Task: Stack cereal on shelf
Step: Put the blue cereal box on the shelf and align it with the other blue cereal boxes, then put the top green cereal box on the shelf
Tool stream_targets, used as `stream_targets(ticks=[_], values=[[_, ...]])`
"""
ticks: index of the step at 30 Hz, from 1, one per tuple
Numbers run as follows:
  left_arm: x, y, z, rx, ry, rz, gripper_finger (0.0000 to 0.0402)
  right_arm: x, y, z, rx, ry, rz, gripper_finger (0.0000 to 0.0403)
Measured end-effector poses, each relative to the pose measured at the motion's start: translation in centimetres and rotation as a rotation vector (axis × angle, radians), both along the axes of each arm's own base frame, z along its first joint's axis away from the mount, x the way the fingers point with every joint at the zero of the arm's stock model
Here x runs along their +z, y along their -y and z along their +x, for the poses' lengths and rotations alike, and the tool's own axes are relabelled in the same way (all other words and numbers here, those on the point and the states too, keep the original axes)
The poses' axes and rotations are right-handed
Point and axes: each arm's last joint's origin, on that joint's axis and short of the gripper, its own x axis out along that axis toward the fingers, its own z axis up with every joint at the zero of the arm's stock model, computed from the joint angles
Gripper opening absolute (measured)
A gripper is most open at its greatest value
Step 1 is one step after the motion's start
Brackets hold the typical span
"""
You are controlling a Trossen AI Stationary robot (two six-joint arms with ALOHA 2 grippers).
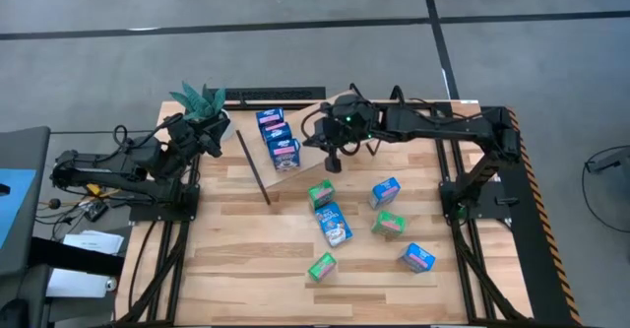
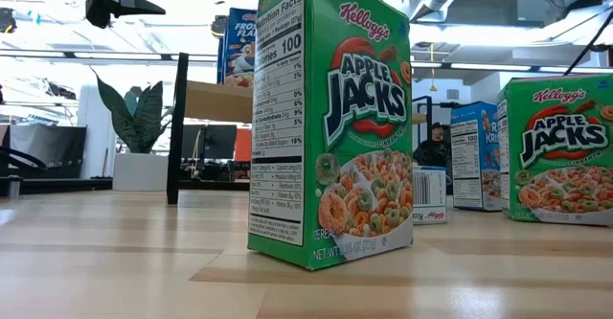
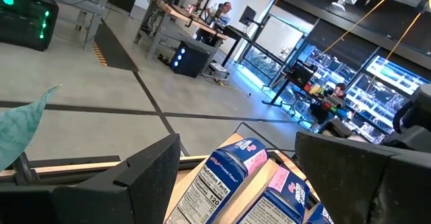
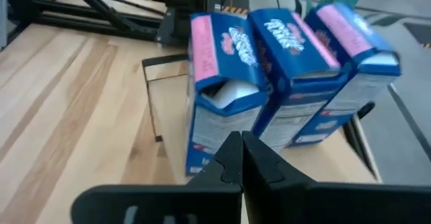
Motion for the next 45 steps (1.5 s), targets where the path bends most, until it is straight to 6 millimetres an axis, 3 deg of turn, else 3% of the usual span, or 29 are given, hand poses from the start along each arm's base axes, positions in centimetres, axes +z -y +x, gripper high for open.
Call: stream_targets(ticks=[25, 30, 34, 38, 42, 45], values=[[0.0, 0.0, 0.0, 0.000, -0.001, 0.000, 0.0283, 0.3, 0.0, 0.1, -0.009, 0.022, -0.025, 0.0014], [0.0, 0.0, 0.0, -0.005, -0.001, 0.001, 0.0283, 3.9, -1.2, -2.9, 0.004, -0.086, -0.005, 0.0033], [0.0, 0.0, 0.0, -0.011, -0.002, 0.001, 0.0283, 3.9, -2.5, -5.0, 0.036, -0.276, 0.028, 0.0073], [0.0, 0.0, 0.0, -0.011, -0.008, 0.003, 0.0283, 3.0, -4.0, -6.4, 0.074, -0.447, 0.055, 0.0151], [-0.1, 0.0, 0.0, -0.012, -0.022, 0.014, 0.0283, 1.0, -5.3, -6.0, 0.090, -0.487, 0.070, 0.0253], [-0.1, 0.0, 0.0, -0.012, -0.023, 0.015, 0.0283, -1.0, -5.7, -5.2, 0.097, -0.465, 0.064, 0.0303]])
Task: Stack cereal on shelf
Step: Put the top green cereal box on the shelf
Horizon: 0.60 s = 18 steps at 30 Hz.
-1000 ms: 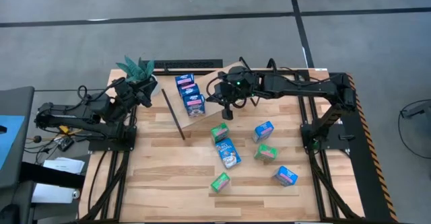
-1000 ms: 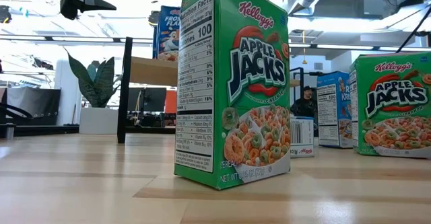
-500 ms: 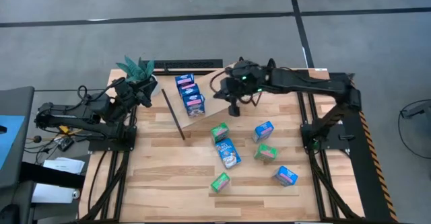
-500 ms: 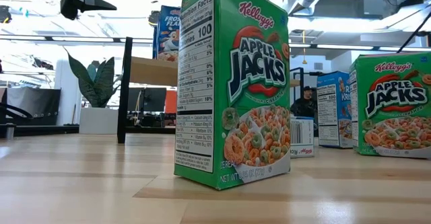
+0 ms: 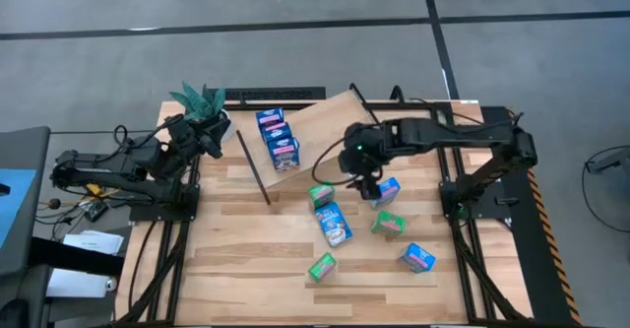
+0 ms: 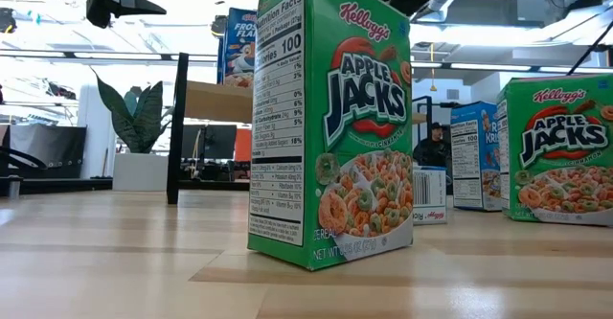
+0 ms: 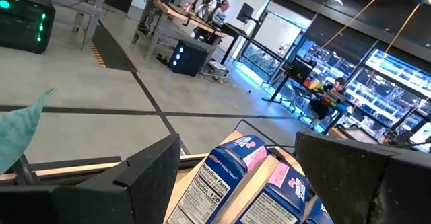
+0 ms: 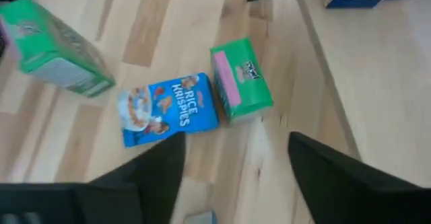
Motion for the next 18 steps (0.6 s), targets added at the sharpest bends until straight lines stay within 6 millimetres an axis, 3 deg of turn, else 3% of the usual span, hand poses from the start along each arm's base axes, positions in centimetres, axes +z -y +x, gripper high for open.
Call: stream_targets(ticks=[10, 18], values=[[0.0, 0.0, 0.0, 0.000, 0.000, -0.002, 0.0283, -6.1, -0.1, 4.1, 0.062, -0.024, -0.014, 0.0319], [0.0, 0.0, 0.0, 0.000, 0.003, -0.005, 0.0283, -7.2, 0.6, 4.8, 0.068, -0.026, -0.001, 0.0337]])
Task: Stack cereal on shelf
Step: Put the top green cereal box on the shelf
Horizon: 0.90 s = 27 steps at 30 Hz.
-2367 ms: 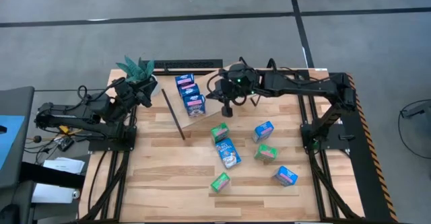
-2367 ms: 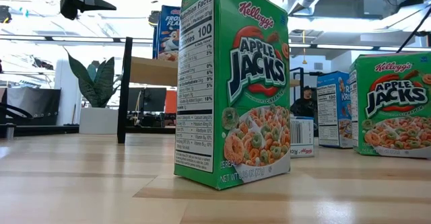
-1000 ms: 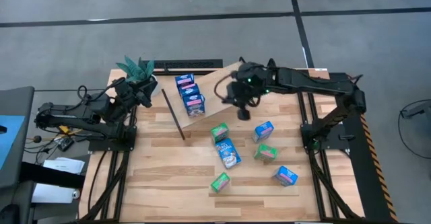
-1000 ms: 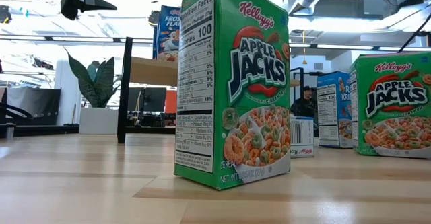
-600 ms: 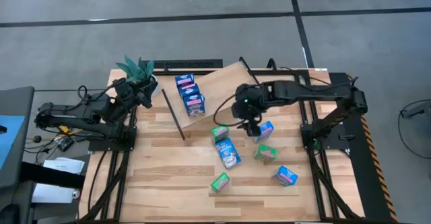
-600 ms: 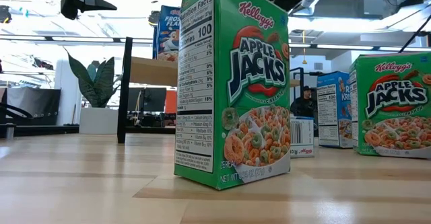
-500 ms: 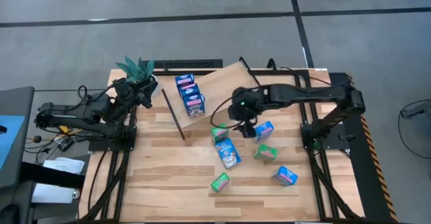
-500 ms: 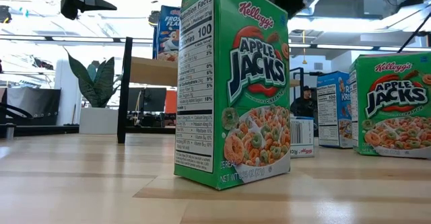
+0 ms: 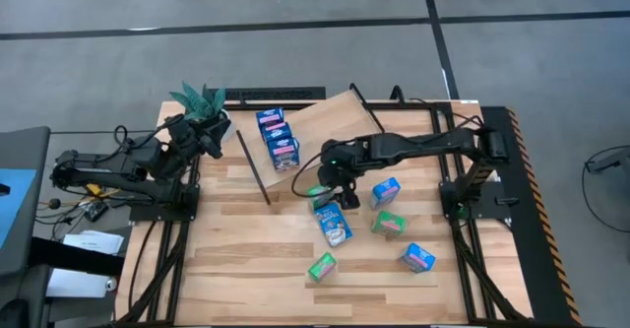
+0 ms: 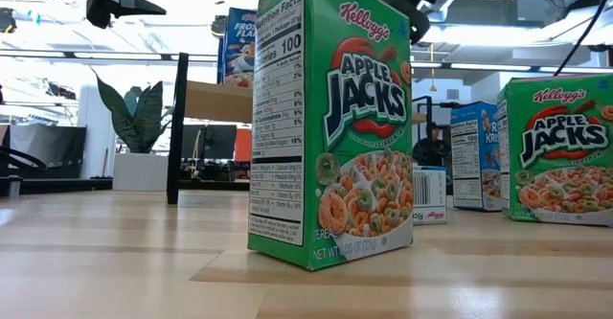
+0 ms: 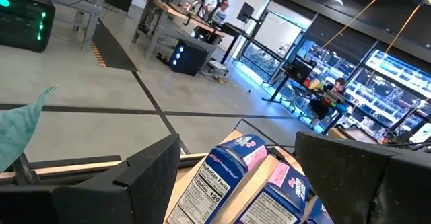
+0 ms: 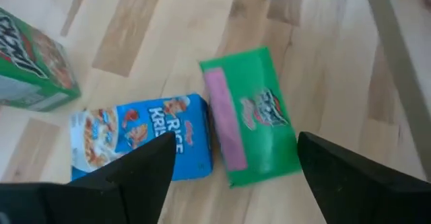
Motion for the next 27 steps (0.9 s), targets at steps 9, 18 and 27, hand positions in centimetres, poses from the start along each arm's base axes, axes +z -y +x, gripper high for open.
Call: stream_targets(ticks=[9, 18, 27], values=[[-0.1, 0.0, 0.0, 0.000, -0.011, 0.001, 0.0283, -0.1, 0.1, 0.3, 0.016, 0.018, -0.051, 0.0332], [-0.2, 0.0, 0.0, 0.001, -0.022, 0.002, 0.0283, -1.9, 0.1, 0.9, 0.003, -0.036, -0.034, 0.0328], [-0.2, 0.0, 0.0, 0.001, -0.027, 0.002, 0.0283, -1.7, 0.1, 0.9, -0.005, -0.028, -0.030, 0.0307]])
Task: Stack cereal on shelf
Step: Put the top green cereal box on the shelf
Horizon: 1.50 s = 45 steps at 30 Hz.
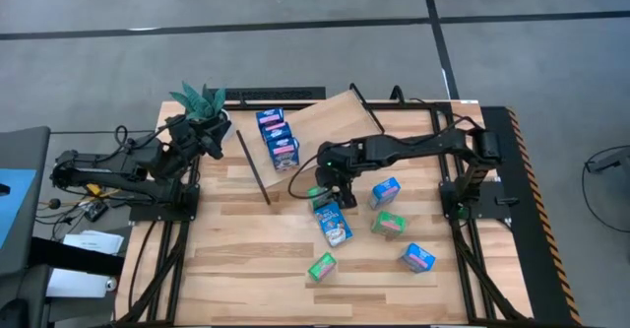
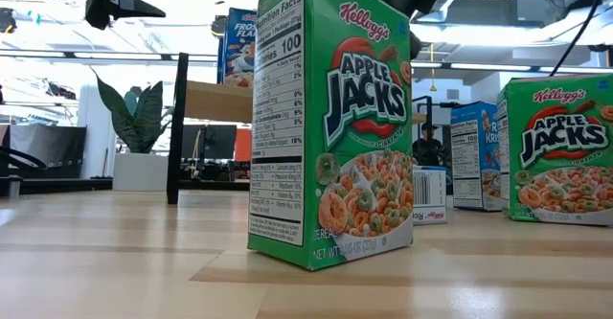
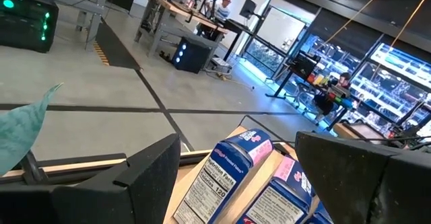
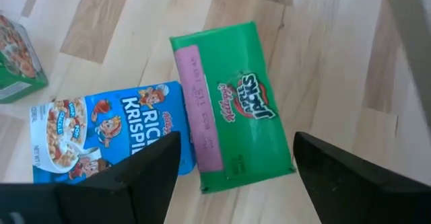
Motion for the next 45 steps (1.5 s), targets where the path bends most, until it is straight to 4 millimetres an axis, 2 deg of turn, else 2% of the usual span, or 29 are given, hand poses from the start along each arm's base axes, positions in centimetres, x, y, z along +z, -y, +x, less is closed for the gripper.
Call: stream_targets(ticks=[5, 15, 20, 27, 35, 40, 42, 45], values=[[0.0, 0.0, 0.0, 0.000, 0.002, -0.001, 0.0283, 0.0, 0.0, 0.0, -0.004, -0.004, 0.003, 0.0284], [0.0, 0.0, 0.0, -0.001, 0.011, -0.007, 0.0283, -0.2, 0.0, -0.2, -0.009, -0.031, 0.010, 0.0190], [0.0, 0.0, 0.0, -0.001, 0.023, -0.017, 0.0283, 0.3, -0.1, -0.6, -0.007, -0.035, 0.012, 0.0182], [0.0, 0.0, 0.0, -0.001, 0.027, -0.019, 0.0283, 4.0, 0.3, -2.8, -0.006, 0.037, -0.003, 0.0191], [0.0, 0.0, 0.0, -0.001, 0.026, -0.019, 0.0283, 11.1, 2.3, -7.0, -0.070, 0.181, -0.037, 0.0183], [0.0, 0.0, 0.0, 0.001, 0.031, -0.023, 0.0283, 15.8, 4.3, -8.7, -0.134, 0.306, -0.113, 0.0183], [0.0, 0.0, 0.0, 0.001, 0.033, -0.024, 0.0283, 16.8, 5.4, -9.2, -0.150, 0.303, -0.157, 0.0183], [0.0, 0.0, 0.0, 0.002, 0.032, -0.024, 0.0283, 17.8, 7.3, -8.6, -0.161, 0.327, -0.225, 0.0183]])
